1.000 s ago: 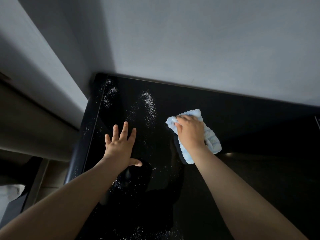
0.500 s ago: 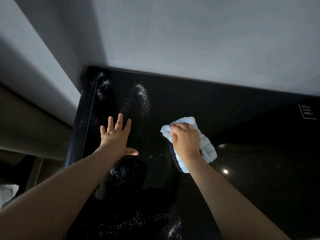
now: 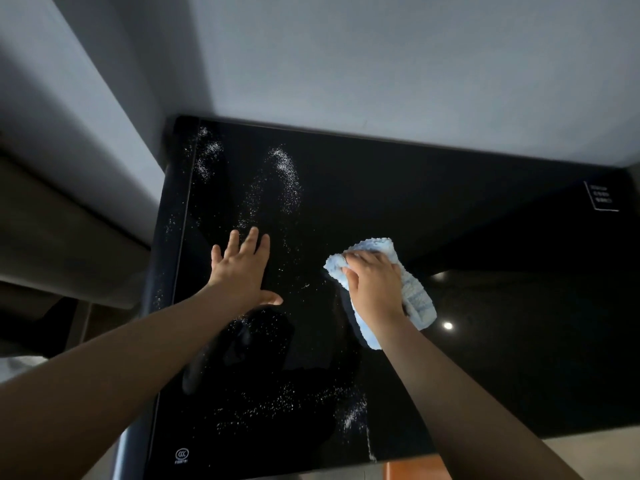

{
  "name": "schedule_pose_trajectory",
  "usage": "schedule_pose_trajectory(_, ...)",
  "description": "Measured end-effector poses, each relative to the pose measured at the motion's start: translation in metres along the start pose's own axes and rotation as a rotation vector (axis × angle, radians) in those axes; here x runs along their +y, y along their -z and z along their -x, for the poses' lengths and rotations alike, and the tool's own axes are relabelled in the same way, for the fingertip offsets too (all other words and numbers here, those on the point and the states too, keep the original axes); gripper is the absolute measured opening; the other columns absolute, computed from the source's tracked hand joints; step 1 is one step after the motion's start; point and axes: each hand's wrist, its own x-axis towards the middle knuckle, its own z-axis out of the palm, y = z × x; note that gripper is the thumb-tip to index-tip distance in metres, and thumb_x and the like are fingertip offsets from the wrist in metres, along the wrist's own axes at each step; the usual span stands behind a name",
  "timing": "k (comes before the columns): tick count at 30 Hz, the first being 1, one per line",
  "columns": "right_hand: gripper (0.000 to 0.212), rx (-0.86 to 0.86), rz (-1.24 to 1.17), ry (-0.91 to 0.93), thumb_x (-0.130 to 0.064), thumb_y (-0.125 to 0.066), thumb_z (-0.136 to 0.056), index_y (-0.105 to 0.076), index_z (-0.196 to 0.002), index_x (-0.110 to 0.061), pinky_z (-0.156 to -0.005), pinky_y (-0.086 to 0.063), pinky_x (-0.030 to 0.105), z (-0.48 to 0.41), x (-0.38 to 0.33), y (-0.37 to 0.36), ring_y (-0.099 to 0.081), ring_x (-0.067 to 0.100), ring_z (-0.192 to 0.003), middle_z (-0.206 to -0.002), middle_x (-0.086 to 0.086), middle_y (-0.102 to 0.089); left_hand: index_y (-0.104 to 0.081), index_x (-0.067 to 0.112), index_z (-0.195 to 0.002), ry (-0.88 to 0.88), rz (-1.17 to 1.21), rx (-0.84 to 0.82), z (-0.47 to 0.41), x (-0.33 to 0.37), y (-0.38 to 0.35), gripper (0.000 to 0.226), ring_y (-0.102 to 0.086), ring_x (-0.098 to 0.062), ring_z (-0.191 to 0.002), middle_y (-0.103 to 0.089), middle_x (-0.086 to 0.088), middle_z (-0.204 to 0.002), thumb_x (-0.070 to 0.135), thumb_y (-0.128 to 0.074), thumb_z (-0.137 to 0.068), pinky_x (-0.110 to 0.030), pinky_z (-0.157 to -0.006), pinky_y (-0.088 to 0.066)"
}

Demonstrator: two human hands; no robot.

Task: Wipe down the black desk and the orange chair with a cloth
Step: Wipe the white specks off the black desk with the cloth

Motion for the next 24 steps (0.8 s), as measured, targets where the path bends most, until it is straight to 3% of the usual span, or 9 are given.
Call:
schedule_pose_trajectory(8, 0.032, -0.032, 0.011, -0.050, -0.032, -0.041, -0.098, -0.056, -0.127, -0.031, -0.093, -0.032, 0.033, 0.038, -0.005, -0.003, -0.044, 0.013, -0.120, -0.127, -0.016, -0.056, 0.013, 0.015, -0.152, -0.104, -0.059, -0.056, 0.051, 0.009, -0.040, 0.122, 0.020, -0.035, -0.145, 0.024, -0.008, -0.158, 0.072, -0.060, -0.073, -0.057, -0.116, -0.001)
schedule_pose_trajectory(15, 0.032, -0.012, -0.022, -0.067, -0.029, -0.044, -0.097, -0.059, -0.125, -0.026, -0.091, -0.034, 0.035, 0.071, -0.007, -0.007, -0.047, 0.016, -0.119, -0.125, -0.012, -0.059, 0.018, 0.016, -0.151, -0.115, -0.093, -0.086, 0.066, -0.002, -0.062, 0.134, 0.027, -0.038, -0.142, 0.036, -0.004, -0.153, 0.074, -0.067, -0.064, -0.060, -0.116, -0.001)
schedule_pose_trajectory(24, 0.032, -0.011, -0.028, -0.113, -0.030, -0.045, -0.096, -0.059, -0.124, -0.026, -0.091, -0.036, 0.036, 0.113, -0.011, -0.015, -0.048, 0.016, -0.117, -0.125, -0.012, -0.059, 0.016, 0.016, -0.151, -0.123, -0.101, -0.072, 0.062, -0.005, -0.067, 0.139, 0.024, -0.038, -0.143, 0.033, -0.003, -0.155, 0.072, -0.072, -0.059, -0.062, -0.114, -0.001)
